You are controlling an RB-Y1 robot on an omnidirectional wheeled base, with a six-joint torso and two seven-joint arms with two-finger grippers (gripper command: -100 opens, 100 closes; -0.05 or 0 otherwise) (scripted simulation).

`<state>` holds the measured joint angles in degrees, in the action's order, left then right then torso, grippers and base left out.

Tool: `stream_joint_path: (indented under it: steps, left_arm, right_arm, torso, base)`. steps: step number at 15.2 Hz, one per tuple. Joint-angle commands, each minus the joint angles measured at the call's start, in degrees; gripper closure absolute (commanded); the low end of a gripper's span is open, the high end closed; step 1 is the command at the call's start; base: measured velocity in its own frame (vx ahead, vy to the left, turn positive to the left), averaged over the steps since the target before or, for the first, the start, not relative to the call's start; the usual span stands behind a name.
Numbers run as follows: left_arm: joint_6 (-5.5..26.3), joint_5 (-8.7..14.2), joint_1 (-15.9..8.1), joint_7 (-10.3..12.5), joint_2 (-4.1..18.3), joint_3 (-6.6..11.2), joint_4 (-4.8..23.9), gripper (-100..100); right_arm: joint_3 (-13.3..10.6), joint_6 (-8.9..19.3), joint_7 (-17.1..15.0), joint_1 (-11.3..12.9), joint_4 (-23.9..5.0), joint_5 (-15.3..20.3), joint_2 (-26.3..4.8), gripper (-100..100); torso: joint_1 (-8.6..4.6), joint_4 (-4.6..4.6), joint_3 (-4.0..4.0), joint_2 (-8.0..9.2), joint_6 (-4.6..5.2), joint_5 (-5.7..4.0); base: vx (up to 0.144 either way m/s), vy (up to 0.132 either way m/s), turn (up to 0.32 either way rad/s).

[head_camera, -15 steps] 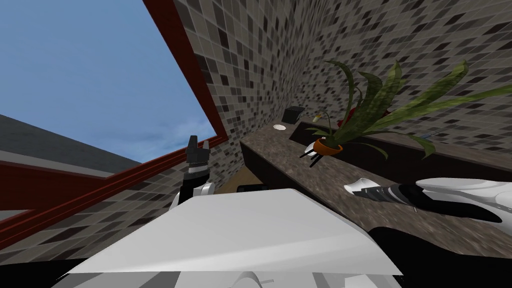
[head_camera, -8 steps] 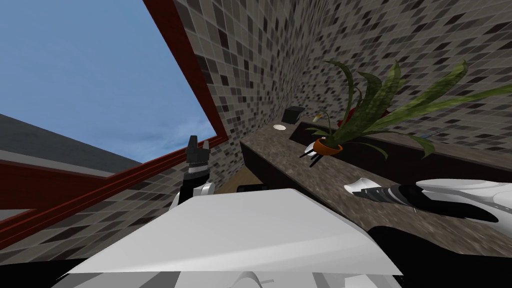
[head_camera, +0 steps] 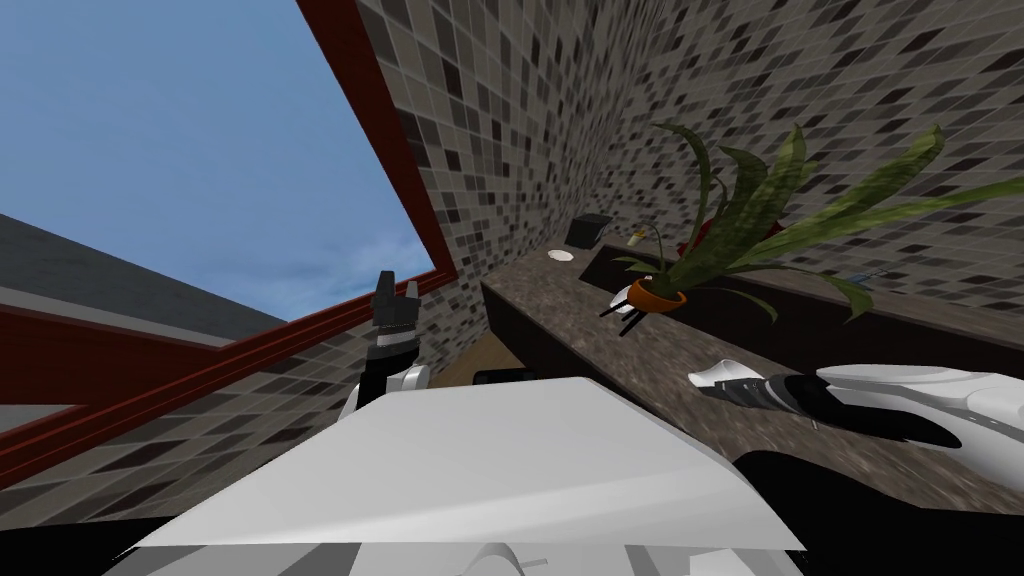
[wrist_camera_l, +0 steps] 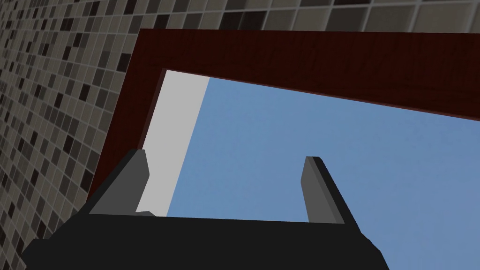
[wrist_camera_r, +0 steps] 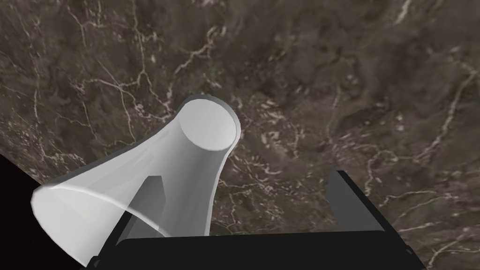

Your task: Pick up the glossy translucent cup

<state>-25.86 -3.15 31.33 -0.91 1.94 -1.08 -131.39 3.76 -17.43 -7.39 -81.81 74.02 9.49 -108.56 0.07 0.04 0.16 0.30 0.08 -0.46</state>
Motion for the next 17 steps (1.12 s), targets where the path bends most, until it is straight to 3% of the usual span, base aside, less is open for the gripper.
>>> stream_joint_path:
  steps: [1,15,16,17]
  left_arm:
    - [0.0,0.0,0.0,0.0,0.0,0.0,0.0,0]
    - [0.0,0.0,0.0,0.0,0.0,0.0,0.0,0]
    - [0.0,0.0,0.0,0.0,0.0,0.0,0.0,0]
    - [0.0,0.0,0.0,0.0,0.0,0.0,0.0,0]
  right_arm:
    - [2.33,0.83,-0.91,-2.31,1.35,1.67,0.45,-100]
    - [2.29,1.58,-0.9,-2.48,2.1,1.64,0.51,-100]
    - [2.26,3.45,-1.02,-2.98,3.73,1.54,0.29,-100]
    - [3.03,3.45,-1.02,-3.07,3.73,1.54,0.29,-100]
  torso:
    - [0.0,0.0,0.0,0.0,0.0,0.0]
    - [-0.08,-0.01,0.02,0.05,0.11,-0.2]
    - [-0.08,-0.01,0.02,0.05,0.11,-0.2]
    - [-0.09,-0.01,0.03,0.07,0.1,-0.2]
  base:
    - [-0.007,-0.009,0.026]
    - [0.0,0.0,0.001]
    - [0.0,0.0,0.0]
    - [-0.007,-0.008,0.024]
